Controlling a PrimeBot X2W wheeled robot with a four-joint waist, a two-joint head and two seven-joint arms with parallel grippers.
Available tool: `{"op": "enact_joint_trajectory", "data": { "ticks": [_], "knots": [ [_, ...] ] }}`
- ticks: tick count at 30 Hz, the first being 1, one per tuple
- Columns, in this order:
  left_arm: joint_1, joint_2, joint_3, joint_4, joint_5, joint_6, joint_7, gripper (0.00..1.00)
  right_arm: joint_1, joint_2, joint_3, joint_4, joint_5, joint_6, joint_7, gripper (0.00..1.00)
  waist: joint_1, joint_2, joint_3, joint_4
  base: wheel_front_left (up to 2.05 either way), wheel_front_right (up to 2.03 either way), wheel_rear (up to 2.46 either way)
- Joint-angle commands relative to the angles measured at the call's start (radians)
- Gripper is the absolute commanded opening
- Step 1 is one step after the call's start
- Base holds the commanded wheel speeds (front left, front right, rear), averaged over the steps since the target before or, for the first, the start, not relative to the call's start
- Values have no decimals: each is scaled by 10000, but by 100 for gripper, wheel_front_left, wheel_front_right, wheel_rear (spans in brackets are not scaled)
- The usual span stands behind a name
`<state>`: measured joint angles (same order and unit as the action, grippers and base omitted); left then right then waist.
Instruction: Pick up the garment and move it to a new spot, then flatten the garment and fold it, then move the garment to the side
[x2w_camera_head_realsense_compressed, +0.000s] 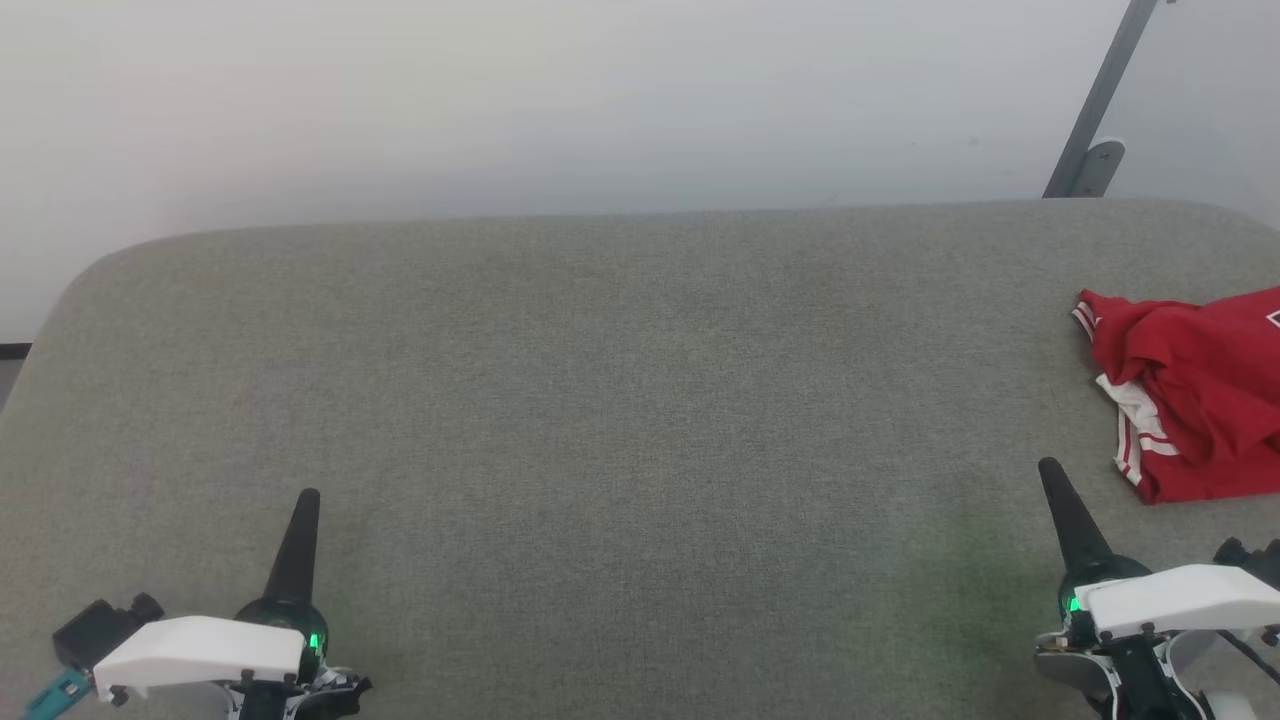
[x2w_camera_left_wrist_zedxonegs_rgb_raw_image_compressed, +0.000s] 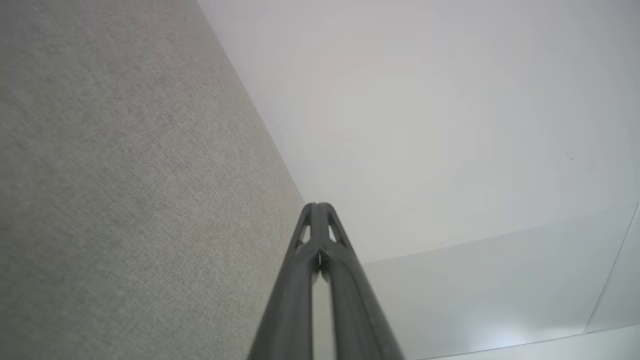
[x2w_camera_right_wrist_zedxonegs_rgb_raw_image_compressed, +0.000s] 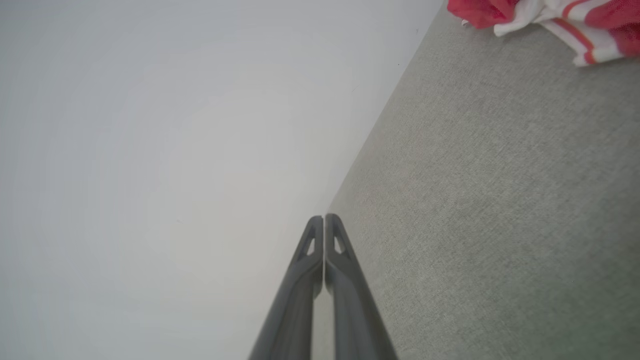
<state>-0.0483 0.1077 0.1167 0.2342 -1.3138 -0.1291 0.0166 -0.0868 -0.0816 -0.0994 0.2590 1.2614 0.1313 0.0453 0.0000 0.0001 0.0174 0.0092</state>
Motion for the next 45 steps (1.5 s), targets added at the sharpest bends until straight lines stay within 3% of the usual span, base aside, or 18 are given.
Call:
{"op": "enact_joint_trajectory", "data": {
  "ticks": [1,45],
  "knots": [
    [-268,-18,11,-41,-230,-18,97,0,-167,23,-25,-125,246,-5,68,0,0,-1,-4,-3,0,0,0],
    [-627,-582,-20,105,-2907,-28,983,0,-244,336,-160,-160,3416,-5,691,0,0,-1,-136,-88,0,0,0]
  ]
}}
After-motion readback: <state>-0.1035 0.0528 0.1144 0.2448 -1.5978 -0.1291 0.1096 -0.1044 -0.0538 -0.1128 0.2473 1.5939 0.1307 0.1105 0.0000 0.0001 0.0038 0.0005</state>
